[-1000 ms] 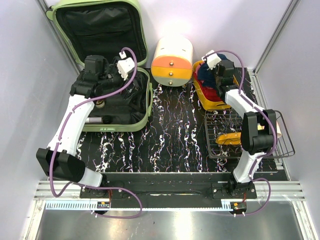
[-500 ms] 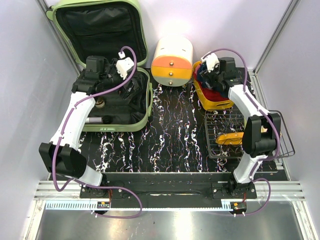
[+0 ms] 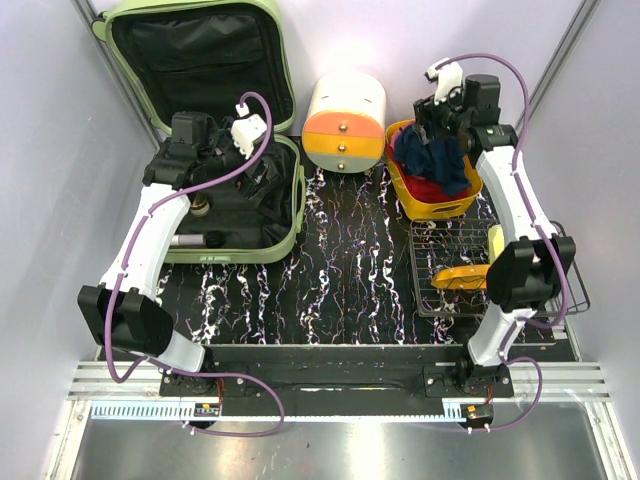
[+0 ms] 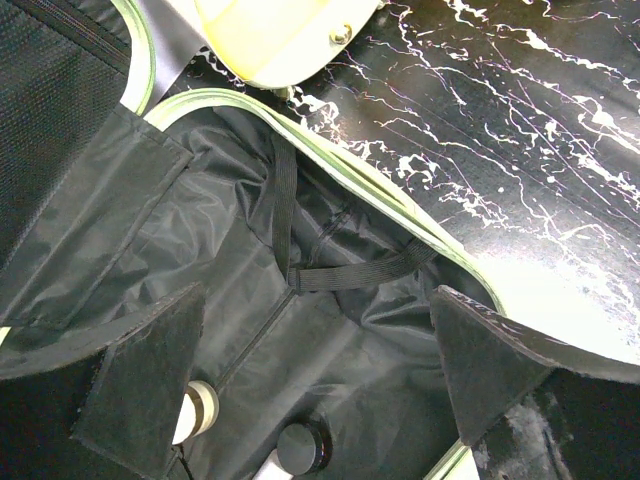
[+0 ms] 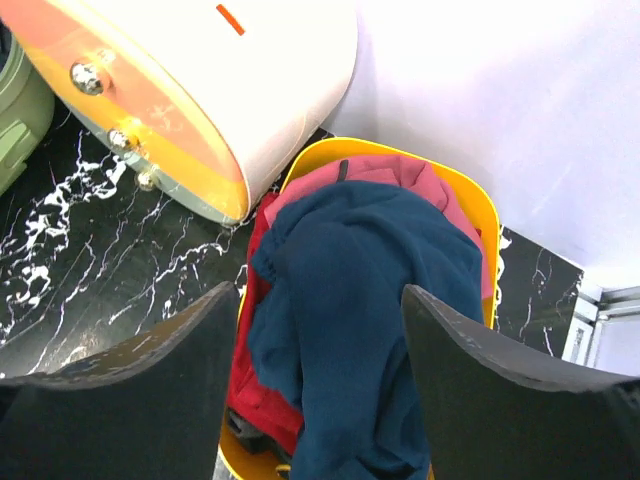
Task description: Open, take out, and arrange the luggage
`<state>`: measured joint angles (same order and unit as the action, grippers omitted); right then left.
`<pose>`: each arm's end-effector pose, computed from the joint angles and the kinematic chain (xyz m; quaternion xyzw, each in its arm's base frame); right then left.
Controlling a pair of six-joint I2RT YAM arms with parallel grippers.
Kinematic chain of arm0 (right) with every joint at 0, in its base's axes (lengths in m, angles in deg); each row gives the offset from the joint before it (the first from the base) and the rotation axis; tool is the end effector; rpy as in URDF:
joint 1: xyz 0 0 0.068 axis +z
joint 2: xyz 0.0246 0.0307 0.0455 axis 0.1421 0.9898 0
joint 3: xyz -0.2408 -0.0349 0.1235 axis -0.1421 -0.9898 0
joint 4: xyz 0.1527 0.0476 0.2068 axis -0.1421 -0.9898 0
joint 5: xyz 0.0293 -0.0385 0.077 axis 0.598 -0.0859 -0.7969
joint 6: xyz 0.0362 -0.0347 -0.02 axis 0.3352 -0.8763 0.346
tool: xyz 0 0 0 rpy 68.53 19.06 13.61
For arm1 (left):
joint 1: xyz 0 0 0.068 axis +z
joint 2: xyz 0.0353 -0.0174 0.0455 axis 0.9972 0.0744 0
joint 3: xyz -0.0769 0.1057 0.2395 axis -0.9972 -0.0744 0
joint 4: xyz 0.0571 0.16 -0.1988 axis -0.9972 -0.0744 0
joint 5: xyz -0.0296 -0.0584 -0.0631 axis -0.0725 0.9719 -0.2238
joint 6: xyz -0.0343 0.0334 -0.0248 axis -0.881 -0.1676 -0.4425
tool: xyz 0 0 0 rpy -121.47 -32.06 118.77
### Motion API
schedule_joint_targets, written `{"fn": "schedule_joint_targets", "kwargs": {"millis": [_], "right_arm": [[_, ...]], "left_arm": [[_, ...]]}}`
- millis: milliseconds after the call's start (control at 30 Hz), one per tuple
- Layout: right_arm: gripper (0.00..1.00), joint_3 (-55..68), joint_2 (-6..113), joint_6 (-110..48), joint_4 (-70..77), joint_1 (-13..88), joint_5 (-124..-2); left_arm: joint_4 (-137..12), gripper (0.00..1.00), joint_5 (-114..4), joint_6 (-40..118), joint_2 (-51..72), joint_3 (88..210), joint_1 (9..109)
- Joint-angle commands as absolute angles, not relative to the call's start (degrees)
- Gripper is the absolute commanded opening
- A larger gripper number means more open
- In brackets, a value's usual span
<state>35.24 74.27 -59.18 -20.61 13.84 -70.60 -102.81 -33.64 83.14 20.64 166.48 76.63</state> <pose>0.4151 0.0508 0.3999 -0.2659 0.7832 0.0359 0.5609 0.3207 -0.0690 0.3953 0.4139 0.7567 -0.1276 0.4897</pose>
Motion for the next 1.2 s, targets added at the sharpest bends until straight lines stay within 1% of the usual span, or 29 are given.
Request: {"fn": "schedule_joint_targets", "kwargs": {"millis": [0,133,300,500,633,900,1033,1167], "right_arm": [[0.71,40.5,82.8,-55.8,-22.4,13.8,-69.7],[0.69,42.0,89.4,-56.9,-24.9,13.7,-66.7],[0.72,42.8,97.4,-57.2,-25.6,13.2,-61.0],[0.73,43.7,102.9,-55.9,-27.7,9.4,-56.0],[0.73,42.7,103.8,-56.1,-28.3,4.1,-51.8],[0.74,40.2,102.7,-64.0,-25.9,-2.9,-51.0],[0.75,42.2,103.7,-68.2,-24.4,-5.0,-51.3],[0.75,47.4,106.0,-71.0,-24.8,-6.4,-49.1]], "left_arm": [[-103.1,0.99,-33.1,82.2,20.6,168.4,76.9],[-103.4,0.99,-33.6,82.1,20.4,168.0,77.0],[-103.4,0.99,-34.1,81.5,20.0,167.3,77.1],[-104.1,0.99,-35.1,81.9,19.9,167.4,77.1],[-104.1,0.99,-35.5,81.9,20.4,167.6,77.1],[-104.5,0.99,-35.7,81.1,22.5,169.4,77.1],[-105.0,0.99,-35.8,81.1,23.5,170.4,77.1],[-105.8,0.99,-36.8,81.8,24.1,171.1,77.2]]}}
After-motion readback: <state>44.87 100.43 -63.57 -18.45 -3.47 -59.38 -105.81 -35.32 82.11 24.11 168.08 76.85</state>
